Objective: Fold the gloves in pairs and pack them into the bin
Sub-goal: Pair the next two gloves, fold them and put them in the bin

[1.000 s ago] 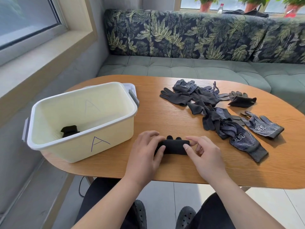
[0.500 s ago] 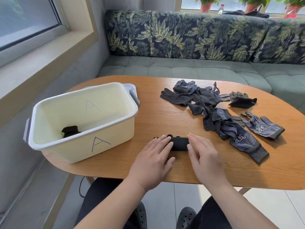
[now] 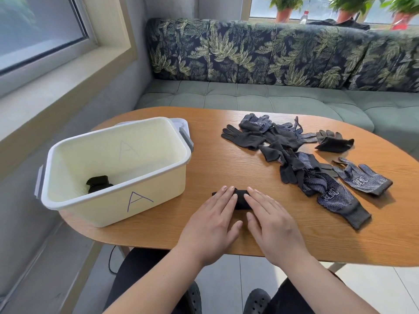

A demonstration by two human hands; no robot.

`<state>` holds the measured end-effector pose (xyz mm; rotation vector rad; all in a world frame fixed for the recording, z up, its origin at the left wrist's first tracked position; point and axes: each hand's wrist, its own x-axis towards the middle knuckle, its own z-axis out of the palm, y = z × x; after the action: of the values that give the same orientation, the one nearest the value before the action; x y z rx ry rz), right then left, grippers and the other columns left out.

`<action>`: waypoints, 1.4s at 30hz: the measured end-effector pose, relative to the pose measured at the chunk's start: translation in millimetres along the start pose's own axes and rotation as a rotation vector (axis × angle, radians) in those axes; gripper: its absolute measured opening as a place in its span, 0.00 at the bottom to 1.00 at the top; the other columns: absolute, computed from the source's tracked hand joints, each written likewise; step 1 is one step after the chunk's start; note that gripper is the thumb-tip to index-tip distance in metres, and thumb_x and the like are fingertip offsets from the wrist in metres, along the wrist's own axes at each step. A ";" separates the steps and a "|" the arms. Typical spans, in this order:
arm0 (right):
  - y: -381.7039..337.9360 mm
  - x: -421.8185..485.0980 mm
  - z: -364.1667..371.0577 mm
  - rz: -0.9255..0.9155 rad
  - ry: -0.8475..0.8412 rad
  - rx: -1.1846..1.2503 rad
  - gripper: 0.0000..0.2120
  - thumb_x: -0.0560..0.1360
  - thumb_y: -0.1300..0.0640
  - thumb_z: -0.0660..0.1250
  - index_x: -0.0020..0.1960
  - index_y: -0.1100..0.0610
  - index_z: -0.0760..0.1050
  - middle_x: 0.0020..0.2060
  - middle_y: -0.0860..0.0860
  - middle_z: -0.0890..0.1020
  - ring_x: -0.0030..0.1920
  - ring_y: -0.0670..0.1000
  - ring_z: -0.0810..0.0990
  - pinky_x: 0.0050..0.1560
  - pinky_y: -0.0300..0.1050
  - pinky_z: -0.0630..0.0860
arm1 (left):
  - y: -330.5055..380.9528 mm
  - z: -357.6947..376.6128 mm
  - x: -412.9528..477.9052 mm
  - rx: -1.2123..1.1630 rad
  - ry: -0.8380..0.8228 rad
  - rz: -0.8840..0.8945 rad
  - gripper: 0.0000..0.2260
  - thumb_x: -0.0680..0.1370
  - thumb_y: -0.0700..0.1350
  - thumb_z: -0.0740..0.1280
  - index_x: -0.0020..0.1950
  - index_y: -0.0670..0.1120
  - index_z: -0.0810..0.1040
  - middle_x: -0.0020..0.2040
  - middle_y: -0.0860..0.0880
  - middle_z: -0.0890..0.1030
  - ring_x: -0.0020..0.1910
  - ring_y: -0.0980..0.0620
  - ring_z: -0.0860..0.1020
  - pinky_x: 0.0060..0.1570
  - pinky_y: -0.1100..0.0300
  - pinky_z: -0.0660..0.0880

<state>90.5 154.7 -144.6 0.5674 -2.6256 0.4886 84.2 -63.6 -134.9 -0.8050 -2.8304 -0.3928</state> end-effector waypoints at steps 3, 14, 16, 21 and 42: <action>-1.8 -4.3 1.4 -0.020 0.046 0.001 0.20 0.85 0.53 0.61 0.73 0.58 0.79 0.74 0.52 0.78 0.76 0.50 0.76 0.73 0.54 0.75 | -0.1 3.2 -1.0 0.039 0.029 -0.008 0.30 0.88 0.60 0.52 0.84 0.43 0.64 0.86 0.47 0.61 0.86 0.49 0.54 0.83 0.48 0.59; -2.7 7.5 -11.6 0.134 -0.109 0.059 0.24 0.87 0.43 0.55 0.80 0.46 0.70 0.80 0.40 0.69 0.84 0.45 0.58 0.82 0.53 0.63 | 3.2 -15.0 -5.6 -0.130 0.197 -0.126 0.19 0.86 0.53 0.60 0.74 0.46 0.73 0.73 0.49 0.72 0.75 0.47 0.68 0.75 0.49 0.69; -1.2 8.5 -12.4 0.187 -0.051 0.121 0.20 0.86 0.44 0.58 0.74 0.47 0.77 0.72 0.39 0.77 0.78 0.46 0.68 0.76 0.55 0.70 | 3.3 -16.3 -7.5 -0.128 0.264 -0.147 0.11 0.84 0.50 0.63 0.63 0.46 0.77 0.61 0.49 0.75 0.61 0.47 0.74 0.62 0.48 0.75; -0.5 3.2 -21.0 0.263 0.122 0.233 0.10 0.84 0.49 0.65 0.56 0.47 0.86 0.51 0.35 0.84 0.57 0.42 0.78 0.56 0.50 0.79 | -0.4 -15.3 -5.5 -0.122 0.193 -0.193 0.11 0.86 0.51 0.60 0.46 0.50 0.74 0.45 0.55 0.72 0.47 0.50 0.70 0.49 0.48 0.72; 1.7 15.1 -34.2 0.458 -0.044 0.434 0.13 0.77 0.51 0.77 0.58 0.35 0.84 0.54 0.33 0.83 0.61 0.40 0.79 0.60 0.37 0.73 | 25.7 -52.3 59.5 -0.718 -0.159 -0.725 0.15 0.78 0.53 0.74 0.61 0.54 0.74 0.53 0.54 0.81 0.53 0.53 0.80 0.53 0.56 0.79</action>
<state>87.8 165.6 -108.8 0.0851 -2.6972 1.2156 53.0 -29.0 -66.0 0.1880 -3.0356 -1.5498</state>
